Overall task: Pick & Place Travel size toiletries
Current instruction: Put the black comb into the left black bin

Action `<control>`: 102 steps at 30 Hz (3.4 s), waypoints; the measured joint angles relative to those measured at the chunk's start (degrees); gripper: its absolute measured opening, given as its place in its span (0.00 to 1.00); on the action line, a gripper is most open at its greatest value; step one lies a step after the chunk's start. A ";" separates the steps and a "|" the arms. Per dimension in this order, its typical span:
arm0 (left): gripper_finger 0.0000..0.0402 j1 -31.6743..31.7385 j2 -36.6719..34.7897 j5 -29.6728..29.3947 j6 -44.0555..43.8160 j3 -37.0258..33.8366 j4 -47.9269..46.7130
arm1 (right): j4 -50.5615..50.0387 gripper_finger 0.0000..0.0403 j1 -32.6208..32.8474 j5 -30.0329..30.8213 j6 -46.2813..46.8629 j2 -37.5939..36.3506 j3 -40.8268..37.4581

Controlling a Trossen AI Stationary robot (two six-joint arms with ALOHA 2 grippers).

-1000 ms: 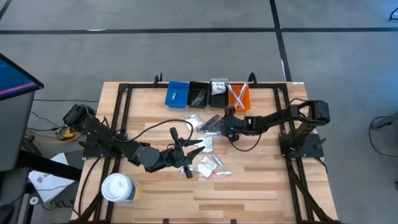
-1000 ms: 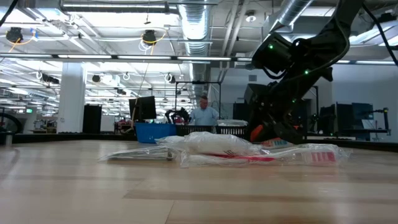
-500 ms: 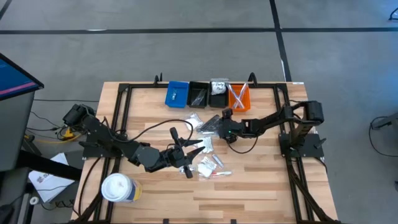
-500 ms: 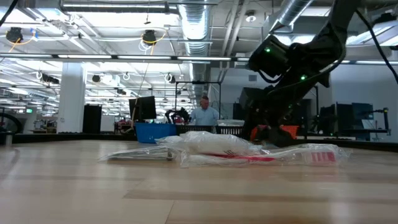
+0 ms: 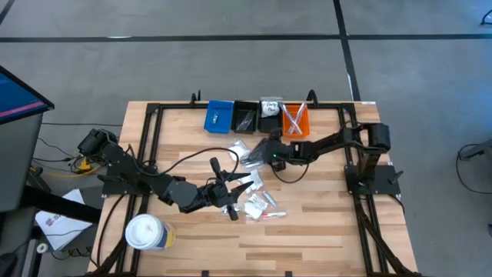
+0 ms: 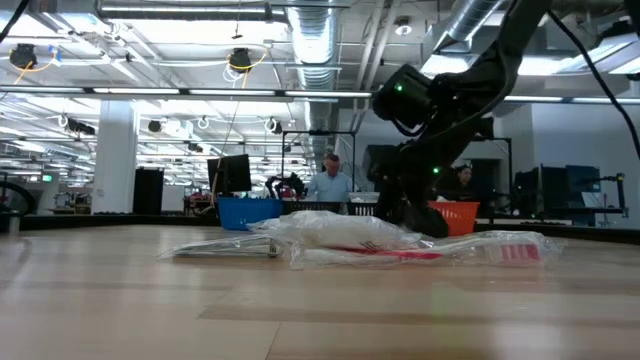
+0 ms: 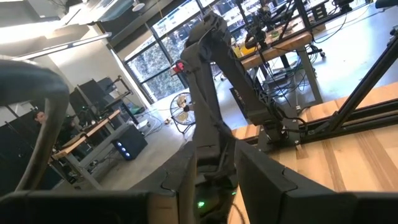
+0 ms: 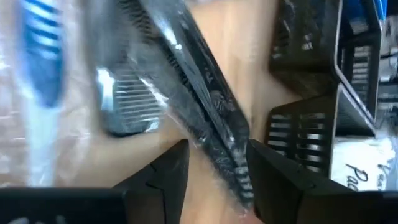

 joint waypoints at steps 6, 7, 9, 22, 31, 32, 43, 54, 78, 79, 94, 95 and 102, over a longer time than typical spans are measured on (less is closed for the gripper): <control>0.26 -0.15 0.00 -0.01 0.00 0.00 -0.02 | -0.58 0.30 -1.52 -0.72 0.17 1.66 0.38; 0.26 -0.15 0.00 -0.01 -0.01 0.00 0.00 | -0.84 0.28 -1.52 -0.72 0.17 1.68 0.38; 0.26 -0.15 0.00 -0.01 0.00 0.00 -0.02 | -0.84 0.26 -1.30 -0.74 0.16 1.66 0.36; 0.26 -0.04 0.00 -0.01 0.00 0.00 -0.02 | 0.50 0.18 1.09 0.68 -0.35 1.07 0.16; 0.26 -0.04 0.00 -0.01 0.00 0.00 -0.01 | 0.45 0.01 1.61 2.93 0.42 1.07 0.14; 0.26 -0.04 0.00 -0.01 0.00 0.00 -0.02 | 0.41 0.02 1.85 3.49 0.75 1.07 0.14; 0.26 -0.04 0.00 -0.01 0.00 0.00 0.00 | -2.09 0.00 7.14 10.13 4.54 1.03 0.16; 0.26 -0.04 0.00 -0.01 -0.02 0.00 0.04 | -11.02 0.00 17.52 11.50 16.77 -9.91 -0.04; 0.26 -0.04 0.00 -0.03 -0.02 0.00 0.31 | -11.79 0.00 29.94 8.53 35.52 -42.07 0.11; 0.26 -0.04 0.00 -0.03 -0.55 0.00 0.28 | -11.61 0.00 30.65 8.53 35.54 -42.92 0.12; 0.26 2.33 0.00 -0.01 -6.45 0.00 -0.24 | -1.26 0.00 35.59 7.59 36.93 -50.20 -2.82; 0.26 2.65 0.00 -0.01 -7.19 0.00 -0.27 | 0.85 0.00 35.81 6.63 36.69 -50.76 -3.80; 0.26 3.96 0.00 2.75 -10.71 0.00 -0.57 | 13.04 0.00 33.88 -2.97 37.46 -54.28 -11.11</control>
